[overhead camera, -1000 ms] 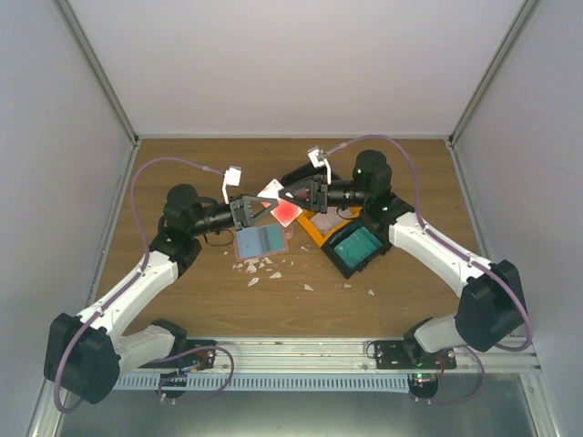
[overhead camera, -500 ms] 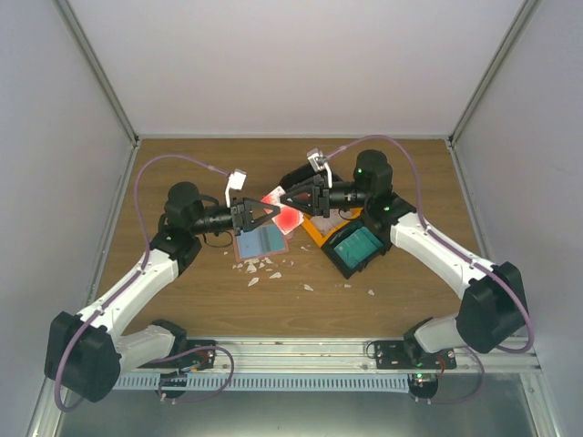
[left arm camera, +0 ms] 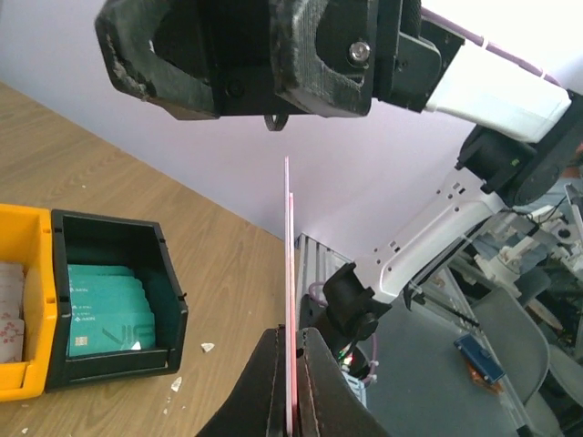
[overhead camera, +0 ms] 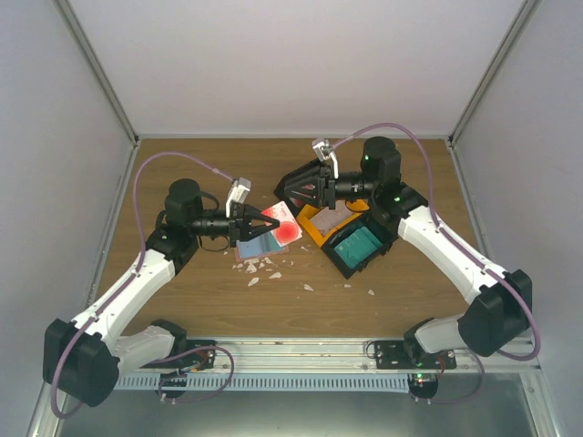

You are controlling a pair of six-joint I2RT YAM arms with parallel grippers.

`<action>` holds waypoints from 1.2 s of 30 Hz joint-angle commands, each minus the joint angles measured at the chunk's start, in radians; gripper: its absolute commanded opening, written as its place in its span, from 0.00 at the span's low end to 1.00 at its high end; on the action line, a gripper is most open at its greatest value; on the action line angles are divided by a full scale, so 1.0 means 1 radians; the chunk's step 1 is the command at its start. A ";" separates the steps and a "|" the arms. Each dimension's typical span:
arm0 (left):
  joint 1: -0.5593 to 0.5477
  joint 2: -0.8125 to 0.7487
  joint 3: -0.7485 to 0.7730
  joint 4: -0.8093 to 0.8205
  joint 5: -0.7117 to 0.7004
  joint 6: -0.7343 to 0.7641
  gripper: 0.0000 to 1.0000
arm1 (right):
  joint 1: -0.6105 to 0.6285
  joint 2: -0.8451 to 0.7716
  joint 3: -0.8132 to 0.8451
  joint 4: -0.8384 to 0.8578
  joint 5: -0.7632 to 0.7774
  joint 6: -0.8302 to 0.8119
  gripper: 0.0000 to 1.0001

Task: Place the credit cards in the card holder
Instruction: Insert the credit card into the card holder.

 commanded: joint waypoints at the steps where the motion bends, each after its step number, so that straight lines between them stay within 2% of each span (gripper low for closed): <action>1: -0.004 -0.027 0.021 0.004 0.028 0.075 0.00 | -0.005 0.016 0.049 -0.132 -0.028 -0.095 0.37; 8: -0.006 -0.013 0.022 -0.009 0.021 0.088 0.00 | -0.001 -0.020 0.018 -0.076 -0.083 -0.092 0.48; 14: -0.006 0.000 0.027 -0.007 0.030 0.090 0.00 | 0.017 0.010 0.037 -0.131 -0.073 -0.133 0.49; 18: -0.007 0.004 0.030 -0.009 0.049 0.095 0.00 | 0.024 0.049 0.056 -0.176 -0.041 -0.149 0.45; 21: -0.006 -0.005 0.028 -0.017 0.055 0.108 0.00 | 0.024 0.073 0.067 -0.195 -0.016 -0.147 0.37; 24: -0.006 -0.013 0.025 -0.019 0.060 0.113 0.00 | 0.024 0.084 0.066 -0.204 -0.006 -0.149 0.32; 30: -0.007 -0.013 0.032 -0.003 0.053 0.085 0.00 | 0.028 0.075 0.046 -0.210 -0.014 -0.166 0.32; 36: -0.006 -0.003 0.036 0.092 0.012 -0.047 0.00 | 0.033 0.064 -0.031 -0.146 -0.111 -0.157 0.31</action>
